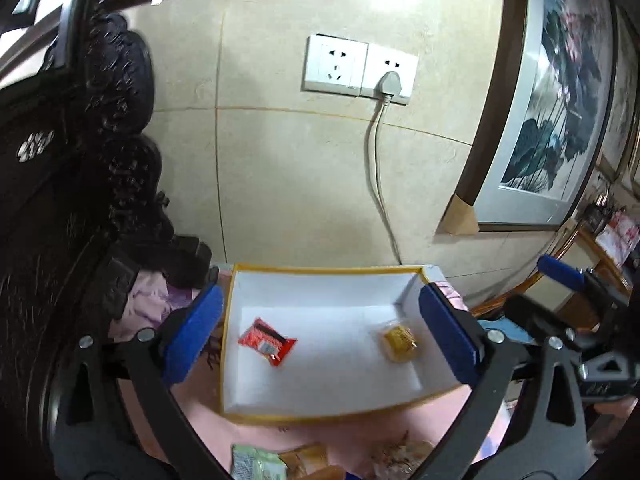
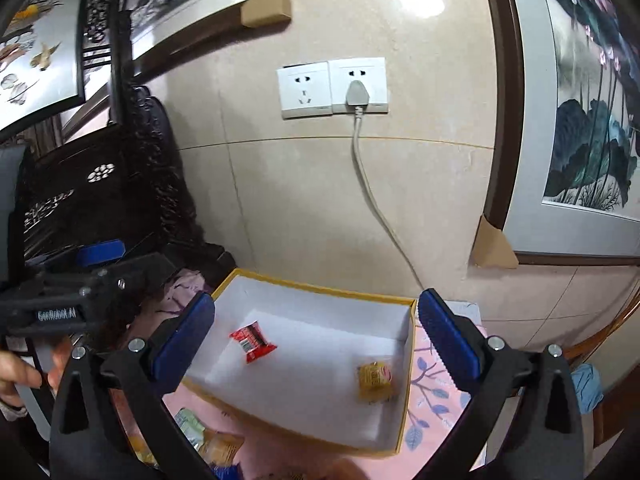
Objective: Organize snacks
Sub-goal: 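Carry both snacks over the yellow box and open both tools to drop them, then grasp the white candy bag with the right tool while the left tool grasps the yellow cheese stick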
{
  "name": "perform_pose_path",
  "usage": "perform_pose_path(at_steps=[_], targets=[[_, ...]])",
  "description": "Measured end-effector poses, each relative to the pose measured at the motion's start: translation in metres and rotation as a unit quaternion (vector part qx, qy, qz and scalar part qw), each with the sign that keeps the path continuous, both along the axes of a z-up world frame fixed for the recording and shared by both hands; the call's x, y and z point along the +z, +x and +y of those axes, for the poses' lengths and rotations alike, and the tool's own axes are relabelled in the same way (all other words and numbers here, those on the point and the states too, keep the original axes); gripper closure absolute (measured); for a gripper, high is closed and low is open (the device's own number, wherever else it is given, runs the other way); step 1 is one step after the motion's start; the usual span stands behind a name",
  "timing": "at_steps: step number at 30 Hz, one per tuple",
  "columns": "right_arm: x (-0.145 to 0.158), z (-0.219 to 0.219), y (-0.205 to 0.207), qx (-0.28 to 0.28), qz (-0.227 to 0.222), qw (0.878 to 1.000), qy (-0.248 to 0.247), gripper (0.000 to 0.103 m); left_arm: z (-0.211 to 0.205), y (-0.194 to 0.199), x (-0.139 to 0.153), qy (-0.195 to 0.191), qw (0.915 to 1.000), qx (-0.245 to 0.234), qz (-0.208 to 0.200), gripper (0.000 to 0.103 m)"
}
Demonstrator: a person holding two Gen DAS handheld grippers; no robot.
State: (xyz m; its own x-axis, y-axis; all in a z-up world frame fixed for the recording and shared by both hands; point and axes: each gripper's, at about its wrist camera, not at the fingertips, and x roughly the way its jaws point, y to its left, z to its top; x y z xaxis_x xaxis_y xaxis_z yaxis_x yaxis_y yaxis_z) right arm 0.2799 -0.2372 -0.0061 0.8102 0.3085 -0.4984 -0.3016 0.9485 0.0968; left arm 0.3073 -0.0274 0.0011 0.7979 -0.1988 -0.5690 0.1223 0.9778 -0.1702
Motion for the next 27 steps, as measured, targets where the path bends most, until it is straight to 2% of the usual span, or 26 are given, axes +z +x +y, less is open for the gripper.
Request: perform_pose_path(at_steps=[3, 8, 10, 13, 14, 18, 20, 23, 27], targets=[[-0.005, 0.001, -0.025, 0.004, 0.019, 1.0, 0.004, 0.001, 0.006, -0.019, -0.001, -0.008, 0.9999, -0.003, 0.014, 0.002], [-0.032, 0.001, -0.083, 0.02, 0.049, 0.999, 0.0, 0.001, 0.02, -0.079, -0.02, 0.011, 0.9999, -0.003, 0.012, 0.002], [-0.053, 0.002, -0.115, 0.036, 0.065, 0.997, -0.013, 0.001, 0.027, -0.107, -0.036, 0.02, 0.9995, 0.004, 0.025, 0.002], [-0.088, 0.009, -0.158, 0.077, 0.089, 0.992, -0.038, 0.001, 0.04, -0.148, -0.062, 0.011, 0.9985, 0.012, 0.052, 0.002], [-0.103, 0.013, -0.174, 0.088, 0.094, 0.99, -0.054, 0.002, 0.043, -0.159, -0.067, 0.009, 0.9981, 0.014, 0.059, 0.002], [-0.159, 0.025, -0.208, 0.124, 0.132, 0.978, -0.108, 0.02, 0.059, -0.209, -0.097, 0.009, 0.9953, 0.029, 0.092, 0.002], [-0.188, 0.033, -0.22, 0.146, 0.147, 0.969, -0.136, 0.021, 0.063, -0.232, -0.109, 0.016, 0.9939, 0.028, 0.106, 0.003], [-0.216, 0.041, -0.227, 0.175, 0.163, 0.957, -0.162, 0.022, 0.066, -0.254, -0.124, 0.032, 0.9915, 0.028, 0.123, 0.002], [-0.236, 0.051, -0.228, 0.215, 0.172, 0.944, -0.18, 0.025, 0.067, -0.269, -0.136, 0.035, 0.9895, 0.034, 0.136, 0.003]])
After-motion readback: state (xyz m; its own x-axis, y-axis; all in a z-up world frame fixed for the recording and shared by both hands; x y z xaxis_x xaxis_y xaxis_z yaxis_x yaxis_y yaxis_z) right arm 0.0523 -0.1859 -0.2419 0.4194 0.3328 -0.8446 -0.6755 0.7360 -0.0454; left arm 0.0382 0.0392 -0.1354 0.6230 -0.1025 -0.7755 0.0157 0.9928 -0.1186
